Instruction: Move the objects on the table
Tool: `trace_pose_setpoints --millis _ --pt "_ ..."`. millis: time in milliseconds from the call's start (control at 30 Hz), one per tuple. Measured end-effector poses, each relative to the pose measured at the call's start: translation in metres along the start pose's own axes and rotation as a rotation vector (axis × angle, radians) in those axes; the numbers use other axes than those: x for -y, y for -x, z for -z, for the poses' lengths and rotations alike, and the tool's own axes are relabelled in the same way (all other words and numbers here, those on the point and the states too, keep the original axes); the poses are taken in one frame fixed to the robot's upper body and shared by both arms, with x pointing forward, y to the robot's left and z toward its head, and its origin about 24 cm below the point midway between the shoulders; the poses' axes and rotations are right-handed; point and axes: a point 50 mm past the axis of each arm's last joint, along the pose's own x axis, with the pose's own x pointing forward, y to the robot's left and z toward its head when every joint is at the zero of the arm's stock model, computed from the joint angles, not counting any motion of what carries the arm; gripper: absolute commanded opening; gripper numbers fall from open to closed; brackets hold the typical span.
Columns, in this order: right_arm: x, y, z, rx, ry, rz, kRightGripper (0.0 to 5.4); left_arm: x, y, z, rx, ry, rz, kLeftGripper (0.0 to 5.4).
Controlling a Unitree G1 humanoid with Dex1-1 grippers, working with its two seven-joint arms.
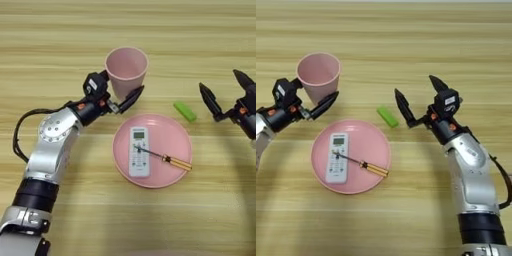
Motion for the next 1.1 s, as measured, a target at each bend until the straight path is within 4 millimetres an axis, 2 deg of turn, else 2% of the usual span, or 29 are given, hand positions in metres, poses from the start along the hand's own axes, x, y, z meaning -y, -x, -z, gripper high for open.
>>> trace_pose_setpoints --millis 167,300,433,500,767,1100 --pt "0.005 0.001 0.019 0.001 0.051 0.142 5.4 -0.012 0.0 0.008 -0.042 -0.025 -0.138 4.04" --pt "0.006 -0.002 0.019 0.038 0.088 0.166 5.4 -0.022 0.001 0.014 -0.079 -0.036 -0.301 4.04" --pt "0.006 -0.002 0.02 0.046 0.094 0.178 5.4 -0.02 0.002 0.031 -0.176 -0.044 -0.406 4.04" --pt "0.005 -0.003 0.019 0.057 0.095 0.19 5.4 -0.009 0.007 0.052 -0.255 0.041 -0.48 4.04" --pt "0.004 -0.005 0.019 0.068 0.079 0.201 5.4 0.001 0.015 0.084 -0.407 0.141 -0.531 4.04" --pt "0.004 -0.006 0.019 0.075 0.063 0.207 5.4 -0.004 0.01 0.084 -0.413 0.144 -0.537 4.04"
